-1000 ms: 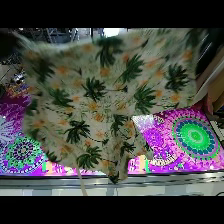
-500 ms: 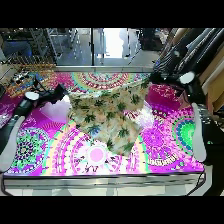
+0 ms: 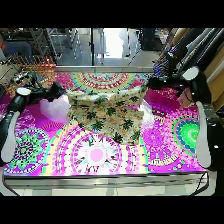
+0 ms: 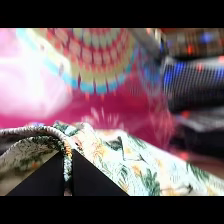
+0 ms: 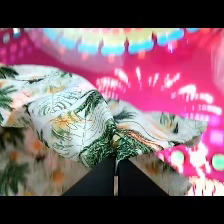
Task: Fold the clothes and pants, and hang the long-sleeved shirts on hangers.
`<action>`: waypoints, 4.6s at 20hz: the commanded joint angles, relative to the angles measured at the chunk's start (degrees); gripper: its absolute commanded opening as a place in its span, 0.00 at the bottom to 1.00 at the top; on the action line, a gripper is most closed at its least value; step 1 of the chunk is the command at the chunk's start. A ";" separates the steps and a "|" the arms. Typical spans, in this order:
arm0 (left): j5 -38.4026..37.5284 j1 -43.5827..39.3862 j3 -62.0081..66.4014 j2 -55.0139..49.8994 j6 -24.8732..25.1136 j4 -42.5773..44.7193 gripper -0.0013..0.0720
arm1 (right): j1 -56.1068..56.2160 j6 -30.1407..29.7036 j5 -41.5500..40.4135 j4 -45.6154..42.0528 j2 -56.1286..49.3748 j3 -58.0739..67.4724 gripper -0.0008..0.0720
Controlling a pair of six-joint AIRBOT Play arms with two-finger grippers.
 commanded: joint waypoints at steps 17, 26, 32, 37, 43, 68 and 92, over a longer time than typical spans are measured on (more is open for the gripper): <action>-30.93 1.90 0.63 -2.47 8.33 16.81 0.53 | 12.55 2.64 19.78 -4.79 5.20 -38.40 0.33; -25.51 6.12 1.07 3.76 8.87 3.08 0.77 | -6.99 6.19 5.92 6.84 11.85 -48.70 0.73; -25.49 2.69 1.05 7.48 19.06 0.72 0.77 | -6.95 -2.58 -9.07 15.89 11.72 -62.62 0.73; -25.38 -1.55 0.96 7.32 21.16 4.98 0.71 | -2.82 -10.21 -16.15 25.83 8.68 -62.99 0.69; -25.29 -8.26 0.92 3.58 17.33 16.68 0.17 | 3.72 -10.64 -19.58 23.45 6.23 -57.37 0.03; -33.00 -9.81 5.73 3.41 3.50 16.46 0.03 | 38.82 15.85 -19.19 -3.19 -7.41 -18.05 0.02; -36.24 -8.59 5.66 3.61 2.86 19.04 0.06 | 18.62 18.71 -9.84 16.98 1.90 -39.45 0.72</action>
